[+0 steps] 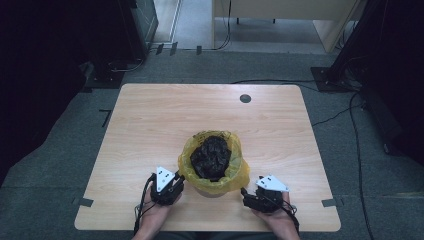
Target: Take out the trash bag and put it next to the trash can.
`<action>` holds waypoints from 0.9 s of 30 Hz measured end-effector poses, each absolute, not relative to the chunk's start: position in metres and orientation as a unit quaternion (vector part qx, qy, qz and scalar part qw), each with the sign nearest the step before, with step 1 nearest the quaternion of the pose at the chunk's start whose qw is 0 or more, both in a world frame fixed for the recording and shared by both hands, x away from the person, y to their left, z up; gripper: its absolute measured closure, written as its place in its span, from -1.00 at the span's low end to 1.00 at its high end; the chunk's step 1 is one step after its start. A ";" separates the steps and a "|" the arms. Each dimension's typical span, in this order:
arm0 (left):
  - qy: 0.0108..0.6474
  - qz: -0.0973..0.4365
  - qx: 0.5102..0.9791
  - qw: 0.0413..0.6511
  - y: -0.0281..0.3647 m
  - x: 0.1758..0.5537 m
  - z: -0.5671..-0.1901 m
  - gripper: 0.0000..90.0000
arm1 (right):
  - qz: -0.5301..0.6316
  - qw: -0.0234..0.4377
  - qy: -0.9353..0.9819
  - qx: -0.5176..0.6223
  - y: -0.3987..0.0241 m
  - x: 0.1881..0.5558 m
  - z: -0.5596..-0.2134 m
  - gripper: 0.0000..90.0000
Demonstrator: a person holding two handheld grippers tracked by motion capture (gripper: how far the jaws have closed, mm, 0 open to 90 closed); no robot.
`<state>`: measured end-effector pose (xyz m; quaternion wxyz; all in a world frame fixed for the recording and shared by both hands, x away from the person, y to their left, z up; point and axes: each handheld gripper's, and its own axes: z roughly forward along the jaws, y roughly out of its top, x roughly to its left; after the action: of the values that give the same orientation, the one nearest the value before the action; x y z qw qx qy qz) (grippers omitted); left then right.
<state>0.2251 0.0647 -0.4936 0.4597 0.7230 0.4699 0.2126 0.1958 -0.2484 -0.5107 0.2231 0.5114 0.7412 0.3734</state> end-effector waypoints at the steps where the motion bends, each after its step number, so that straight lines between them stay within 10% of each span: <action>1: 0.472 0.212 0.721 0.462 0.065 0.225 -0.492 0.87 | 0.375 0.224 0.740 0.512 -0.247 0.197 -0.510 -0.47; 27: 0.484 0.187 0.674 0.526 0.075 0.218 -0.457 1.00 | 0.462 0.270 0.696 0.479 -0.232 0.199 -0.495 0.78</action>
<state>0.2181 0.0749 -0.4573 0.5259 0.6740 0.4838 0.1871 0.1991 -0.2324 -0.4948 0.2701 0.4789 0.6957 0.4623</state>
